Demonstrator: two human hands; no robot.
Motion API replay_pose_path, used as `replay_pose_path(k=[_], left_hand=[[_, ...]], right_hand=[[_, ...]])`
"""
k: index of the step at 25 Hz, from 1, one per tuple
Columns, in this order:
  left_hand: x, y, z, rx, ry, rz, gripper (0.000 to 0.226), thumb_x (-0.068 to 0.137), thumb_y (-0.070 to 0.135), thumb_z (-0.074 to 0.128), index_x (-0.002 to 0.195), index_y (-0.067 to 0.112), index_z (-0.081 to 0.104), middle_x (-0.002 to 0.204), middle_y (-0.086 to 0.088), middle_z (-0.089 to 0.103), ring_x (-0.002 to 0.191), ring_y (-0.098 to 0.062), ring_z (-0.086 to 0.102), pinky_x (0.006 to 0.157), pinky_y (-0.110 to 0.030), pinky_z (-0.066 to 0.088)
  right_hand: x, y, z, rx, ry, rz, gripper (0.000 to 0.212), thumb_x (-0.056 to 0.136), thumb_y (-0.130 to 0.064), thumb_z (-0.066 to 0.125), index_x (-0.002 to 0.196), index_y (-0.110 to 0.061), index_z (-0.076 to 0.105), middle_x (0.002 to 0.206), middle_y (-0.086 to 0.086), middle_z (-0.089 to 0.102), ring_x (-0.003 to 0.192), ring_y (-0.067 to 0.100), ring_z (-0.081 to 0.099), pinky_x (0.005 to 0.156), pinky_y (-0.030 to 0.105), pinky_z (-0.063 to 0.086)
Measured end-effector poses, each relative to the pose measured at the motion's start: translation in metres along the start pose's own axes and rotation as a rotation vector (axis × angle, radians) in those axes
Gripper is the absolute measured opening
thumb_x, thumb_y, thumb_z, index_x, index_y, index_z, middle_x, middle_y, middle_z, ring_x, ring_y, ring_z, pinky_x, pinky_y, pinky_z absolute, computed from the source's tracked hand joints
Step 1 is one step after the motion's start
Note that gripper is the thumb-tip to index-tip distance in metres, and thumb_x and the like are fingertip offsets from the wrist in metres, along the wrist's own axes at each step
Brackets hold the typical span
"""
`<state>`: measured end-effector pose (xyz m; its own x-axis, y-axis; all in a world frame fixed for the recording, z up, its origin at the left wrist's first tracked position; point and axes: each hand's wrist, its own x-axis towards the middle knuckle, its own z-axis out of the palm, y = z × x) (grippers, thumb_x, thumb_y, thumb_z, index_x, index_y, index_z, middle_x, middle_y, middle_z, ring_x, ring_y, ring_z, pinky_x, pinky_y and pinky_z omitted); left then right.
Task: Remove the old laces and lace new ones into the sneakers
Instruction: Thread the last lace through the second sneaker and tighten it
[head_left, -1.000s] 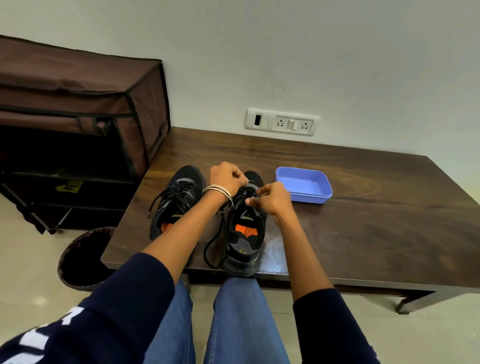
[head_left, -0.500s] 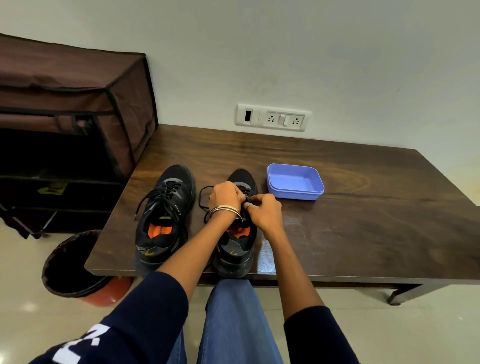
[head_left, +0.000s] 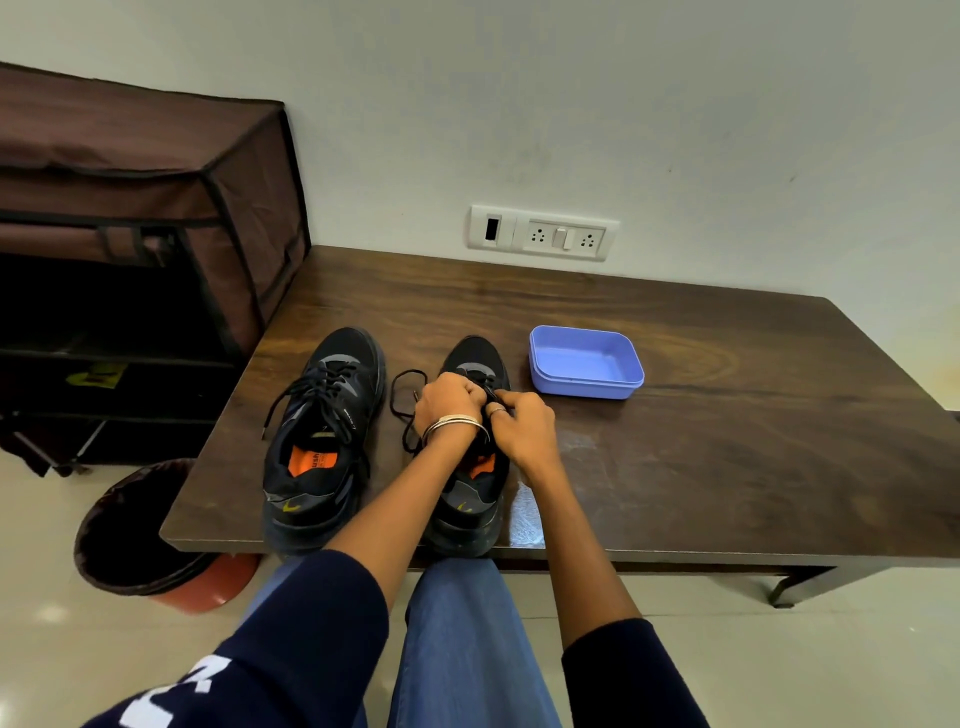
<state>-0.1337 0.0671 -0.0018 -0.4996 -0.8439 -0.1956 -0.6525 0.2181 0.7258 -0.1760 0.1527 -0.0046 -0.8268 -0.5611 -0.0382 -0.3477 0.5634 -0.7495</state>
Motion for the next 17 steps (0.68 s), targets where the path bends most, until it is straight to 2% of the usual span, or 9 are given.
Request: replay_pose_path(k=[3, 4, 6, 8, 10, 13, 15, 17], left_hand=[[0.004, -0.004, 0.003, -0.069, -0.01, -0.04, 0.034, 0.085, 0.021, 0.058, 0.05, 0.018, 0.057, 0.071, -0.005, 0.062, 0.083, -0.031, 0.064, 0.057, -0.028, 0.037], [0.005, -0.004, 0.004, -0.085, -0.01, -0.049, 0.035, 0.086, 0.021, 0.059, 0.051, 0.018, 0.058, 0.068, -0.003, 0.061, 0.083, -0.03, 0.064, 0.057, -0.028, 0.038], [0.008, -0.004, 0.006, -0.134, -0.015, -0.07, 0.024, 0.086, 0.021, 0.062, 0.063, 0.02, 0.069, 0.078, -0.004, 0.067, 0.085, -0.029, 0.064, 0.061, -0.029, 0.044], [0.006, -0.002, 0.007, -0.155, -0.013, -0.097, 0.013, 0.086, 0.022, 0.064, 0.083, 0.021, 0.076, 0.095, -0.007, 0.071, 0.089, -0.03, 0.064, 0.069, -0.033, 0.051], [0.008, -0.003, 0.006, -0.057, -0.033, -0.039, 0.016, 0.089, 0.022, 0.06, 0.091, 0.021, 0.076, 0.102, -0.008, 0.07, 0.093, -0.03, 0.064, 0.075, -0.034, 0.052], [0.009, -0.01, 0.0, 0.053, -0.079, 0.159, 0.018, 0.091, 0.023, 0.059, 0.104, 0.021, 0.071, 0.109, -0.005, 0.068, 0.104, -0.027, 0.061, 0.085, -0.035, 0.051], [0.011, -0.019, -0.005, 0.046, -0.062, 0.261, 0.029, 0.086, 0.026, 0.065, 0.114, 0.021, 0.063, 0.11, -0.001, 0.066, 0.107, -0.022, 0.059, 0.091, -0.036, 0.048], [0.013, -0.026, -0.008, 0.12, -0.018, 0.292, 0.04, 0.081, 0.035, 0.066, 0.119, 0.025, 0.058, 0.112, 0.003, 0.062, 0.114, -0.023, 0.053, 0.095, -0.041, 0.044]], right_hand=[[-0.001, 0.004, -0.002, 0.045, -0.061, -0.034, 0.026, 0.085, -0.017, 0.059, 0.106, -0.01, 0.073, 0.093, 0.014, 0.071, 0.093, 0.027, 0.064, 0.085, 0.041, 0.053], [-0.001, 0.005, -0.006, 0.136, -0.116, -0.021, 0.026, 0.084, -0.017, 0.06, 0.106, -0.011, 0.073, 0.091, 0.01, 0.072, 0.09, 0.022, 0.066, 0.081, 0.039, 0.056], [0.0, 0.009, -0.016, 0.481, -0.237, 0.104, 0.018, 0.088, -0.016, 0.061, 0.101, -0.009, 0.072, 0.082, 0.001, 0.071, 0.075, 0.01, 0.067, 0.061, 0.024, 0.055], [0.003, 0.014, -0.019, 0.662, -0.234, 0.243, 0.02, 0.094, -0.025, 0.059, 0.097, -0.009, 0.071, 0.076, -0.002, 0.066, 0.063, 0.008, 0.06, 0.05, 0.021, 0.046], [0.017, 0.019, -0.01, 0.538, -0.06, 0.238, 0.02, 0.094, -0.029, 0.062, 0.092, -0.012, 0.072, 0.074, -0.003, 0.064, 0.066, 0.01, 0.056, 0.054, 0.024, 0.042], [0.034, 0.013, 0.01, 0.301, 0.161, 0.189, 0.01, 0.088, -0.022, 0.069, 0.081, -0.016, 0.074, 0.081, 0.0, 0.07, 0.082, 0.014, 0.061, 0.074, 0.031, 0.051], [0.041, 0.014, 0.017, 0.158, 0.196, 0.198, 0.016, 0.09, -0.02, 0.064, 0.075, -0.015, 0.069, 0.081, 0.006, 0.066, 0.082, 0.02, 0.058, 0.073, 0.031, 0.046], [0.045, 0.015, 0.018, 0.151, 0.206, 0.224, 0.022, 0.094, -0.02, 0.054, 0.076, -0.011, 0.06, 0.081, 0.008, 0.062, 0.082, 0.025, 0.056, 0.073, 0.032, 0.045]])
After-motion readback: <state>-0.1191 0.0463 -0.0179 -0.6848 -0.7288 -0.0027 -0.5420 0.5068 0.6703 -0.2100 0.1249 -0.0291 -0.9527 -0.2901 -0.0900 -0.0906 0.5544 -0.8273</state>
